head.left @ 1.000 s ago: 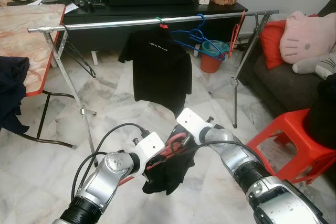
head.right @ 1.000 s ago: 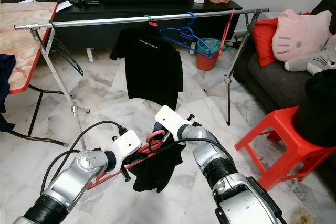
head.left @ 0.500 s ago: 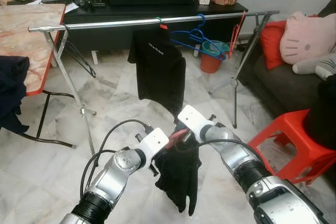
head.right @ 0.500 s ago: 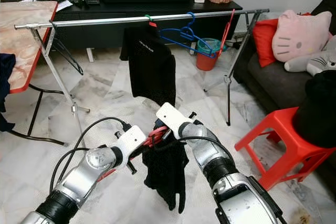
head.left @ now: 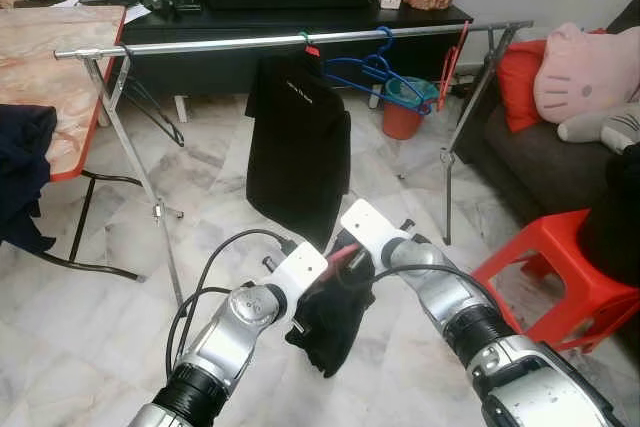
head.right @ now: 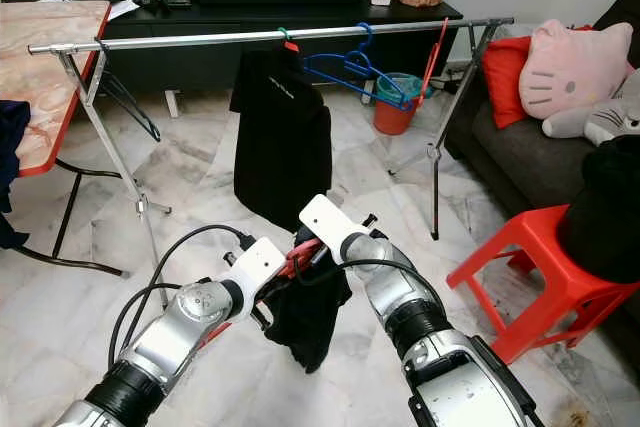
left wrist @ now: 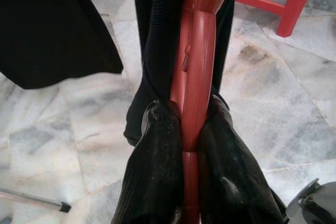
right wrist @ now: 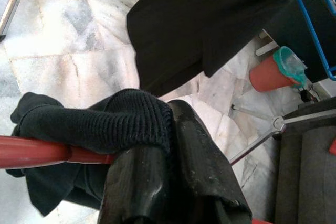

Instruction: Hang hanger

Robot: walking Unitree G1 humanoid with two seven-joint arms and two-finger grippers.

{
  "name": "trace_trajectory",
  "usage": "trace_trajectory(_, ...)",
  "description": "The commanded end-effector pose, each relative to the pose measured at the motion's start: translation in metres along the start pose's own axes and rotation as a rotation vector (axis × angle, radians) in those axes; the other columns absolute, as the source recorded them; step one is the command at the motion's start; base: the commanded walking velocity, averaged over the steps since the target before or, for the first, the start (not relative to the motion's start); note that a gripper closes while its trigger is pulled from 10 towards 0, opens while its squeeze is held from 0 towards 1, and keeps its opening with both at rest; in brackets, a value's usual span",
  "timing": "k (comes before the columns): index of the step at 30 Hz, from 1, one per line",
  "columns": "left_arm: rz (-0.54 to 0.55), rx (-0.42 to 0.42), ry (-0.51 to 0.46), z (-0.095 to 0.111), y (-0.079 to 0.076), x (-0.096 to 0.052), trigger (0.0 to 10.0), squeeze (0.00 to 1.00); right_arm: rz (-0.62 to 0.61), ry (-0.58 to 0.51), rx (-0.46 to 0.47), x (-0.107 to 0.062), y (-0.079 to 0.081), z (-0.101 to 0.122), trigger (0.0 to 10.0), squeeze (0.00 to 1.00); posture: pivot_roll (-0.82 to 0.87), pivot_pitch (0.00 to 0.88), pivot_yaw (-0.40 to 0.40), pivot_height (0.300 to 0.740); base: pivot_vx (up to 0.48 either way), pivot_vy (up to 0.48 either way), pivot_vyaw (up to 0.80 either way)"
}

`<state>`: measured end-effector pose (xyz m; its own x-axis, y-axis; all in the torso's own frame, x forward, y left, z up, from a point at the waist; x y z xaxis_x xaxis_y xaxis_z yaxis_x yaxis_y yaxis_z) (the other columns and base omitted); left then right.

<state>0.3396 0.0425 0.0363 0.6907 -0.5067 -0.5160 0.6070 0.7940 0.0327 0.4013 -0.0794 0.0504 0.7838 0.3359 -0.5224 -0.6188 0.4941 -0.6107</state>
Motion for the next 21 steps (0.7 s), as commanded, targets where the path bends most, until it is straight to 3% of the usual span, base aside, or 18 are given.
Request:
trace_trajectory(1, 0.066, -0.047, 0.074, -0.014, 0.012, 0.002, 10.0, 0.0, -0.01, -0.119, -0.01, -0.001, -0.006, 0.038, 10.0, 0.0, 0.0, 0.0, -0.126, 0.74, 0.0, 0.0, 0.0)
trace_trajectory(9, -0.076, 0.036, 0.104, -0.017, -0.011, 0.002, 10.0, 0.0, -0.015, -0.116, -0.025, -0.002, -0.009, 0.035, 10.0, 0.0, 0.0, 0.0, -0.129, 0.74, 0.0, 0.0, 0.0)
trace_trajectory(15, -0.107, 0.063, 0.148, -0.026, -0.015, 0.0, 10.0, 0.0, -0.026, -0.124, -0.024, -0.003, -0.015, 0.039, 10.0, 0.0, 0.0, 0.0, -0.128, 0.74, 0.0, 0.0, 0.0)
trace_trajectory(21, -0.115, 0.067, 0.138, -0.024, -0.018, 0.002, 10.0, 0.0, -0.011, -0.133, -0.031, -0.002, -0.011, 0.042, 10.0, 0.0, 0.01, 0.0, -0.131, 0.74, 0.0, 0.0, 0.0)
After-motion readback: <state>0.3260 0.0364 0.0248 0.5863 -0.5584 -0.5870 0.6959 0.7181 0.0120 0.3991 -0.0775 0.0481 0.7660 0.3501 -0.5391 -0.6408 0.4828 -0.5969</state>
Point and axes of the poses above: a point about 5 cm out from each wrist's last joint towards the gripper, its own x axis pointing out of the wrist towards the gripper, its own z axis along the axis of the wrist's last joint, y = z × x, the point moved 6 cm from there along x, pointing out of the wrist towards the gripper, and after that the axes turned 14 degrees about -x, right-handed, at the moved point
